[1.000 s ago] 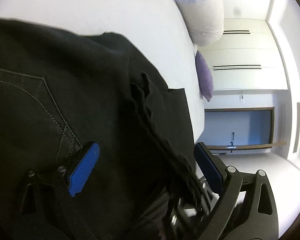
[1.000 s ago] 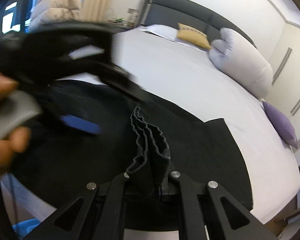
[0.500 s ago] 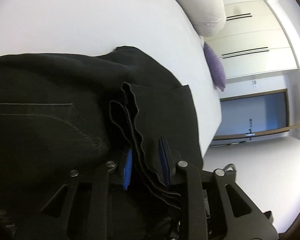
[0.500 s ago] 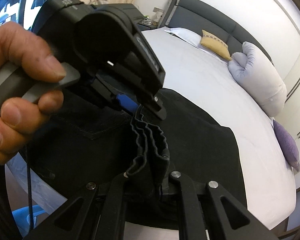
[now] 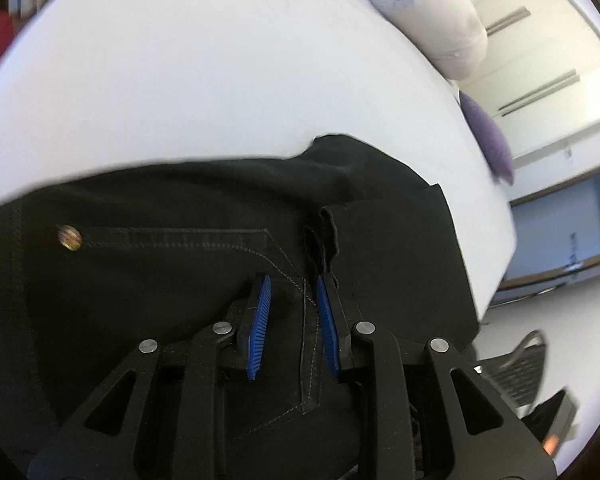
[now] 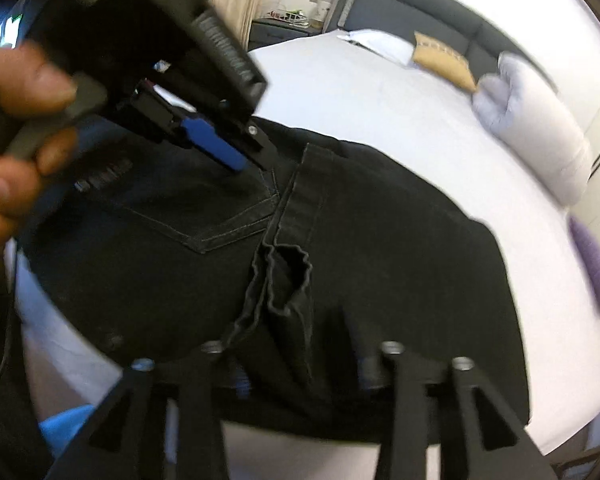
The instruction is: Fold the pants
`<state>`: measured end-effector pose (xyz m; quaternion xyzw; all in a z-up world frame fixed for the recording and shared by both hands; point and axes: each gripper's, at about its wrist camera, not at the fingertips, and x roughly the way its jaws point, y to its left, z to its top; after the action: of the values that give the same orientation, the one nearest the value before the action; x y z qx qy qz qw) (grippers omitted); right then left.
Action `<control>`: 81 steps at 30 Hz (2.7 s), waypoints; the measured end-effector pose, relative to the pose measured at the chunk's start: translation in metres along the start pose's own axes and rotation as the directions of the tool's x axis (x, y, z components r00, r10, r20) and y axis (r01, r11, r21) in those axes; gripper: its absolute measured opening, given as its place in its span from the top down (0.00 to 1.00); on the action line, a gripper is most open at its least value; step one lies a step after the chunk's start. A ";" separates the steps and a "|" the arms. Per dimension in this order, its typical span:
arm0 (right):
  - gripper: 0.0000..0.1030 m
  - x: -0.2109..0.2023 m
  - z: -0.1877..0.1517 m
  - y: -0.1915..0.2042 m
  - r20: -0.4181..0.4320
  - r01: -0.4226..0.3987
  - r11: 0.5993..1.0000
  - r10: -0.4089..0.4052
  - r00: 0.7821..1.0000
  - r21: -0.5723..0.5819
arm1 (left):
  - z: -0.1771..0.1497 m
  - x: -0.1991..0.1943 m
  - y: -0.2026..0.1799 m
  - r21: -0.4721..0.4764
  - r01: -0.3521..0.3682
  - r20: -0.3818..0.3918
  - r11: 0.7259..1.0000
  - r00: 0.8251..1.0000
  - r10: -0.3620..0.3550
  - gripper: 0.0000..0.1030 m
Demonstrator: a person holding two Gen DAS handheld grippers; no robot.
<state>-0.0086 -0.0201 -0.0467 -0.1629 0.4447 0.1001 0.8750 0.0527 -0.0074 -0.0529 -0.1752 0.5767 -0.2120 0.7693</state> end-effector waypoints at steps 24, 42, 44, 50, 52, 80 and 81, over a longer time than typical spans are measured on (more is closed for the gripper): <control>0.66 0.120 0.009 -0.284 0.199 -0.599 0.372 0.709 0.676 0.710 | -0.048 0.060 -0.087 0.390 -0.067 -0.035 0.918 0.996 0.088 0.78; 0.76 0.052 -0.101 -0.240 0.176 -0.612 0.330 0.766 0.619 0.718 | -0.048 0.052 -0.056 0.356 -0.027 -0.017 0.934 0.999 0.035 0.78; 0.76 0.039 -0.114 -0.240 0.197 -0.596 0.329 0.735 0.649 0.733 | -0.051 0.049 -0.057 0.360 -0.039 -0.005 0.932 0.999 0.044 0.78; 0.46 -0.005 -0.080 -0.228 0.465 -0.762 0.209 0.684 0.562 0.613 | -0.069 -0.005 -0.062 0.353 -0.062 0.060 0.934 0.997 0.043 0.77; 0.38 0.000 -0.057 -0.220 0.517 -0.805 0.170 0.688 0.510 0.568 | -0.077 -0.032 -0.056 0.320 -0.035 0.088 0.947 0.996 0.008 0.77; 0.21 0.063 0.045 -0.122 0.403 -0.761 0.163 0.768 0.497 0.627 | -0.217 -0.174 0.212 -0.554 0.459 0.530 0.695 0.838 -0.132 0.06; 0.21 0.064 0.040 -0.122 0.402 -0.761 0.161 0.771 0.494 0.628 | -0.218 -0.168 0.217 -0.563 0.475 0.532 0.676 0.834 -0.143 0.06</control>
<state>0.0976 -0.1158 -0.0521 0.4563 0.4666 0.3336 0.6803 -0.1709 0.2605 -0.0875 -0.5834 0.3812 -0.0728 0.7135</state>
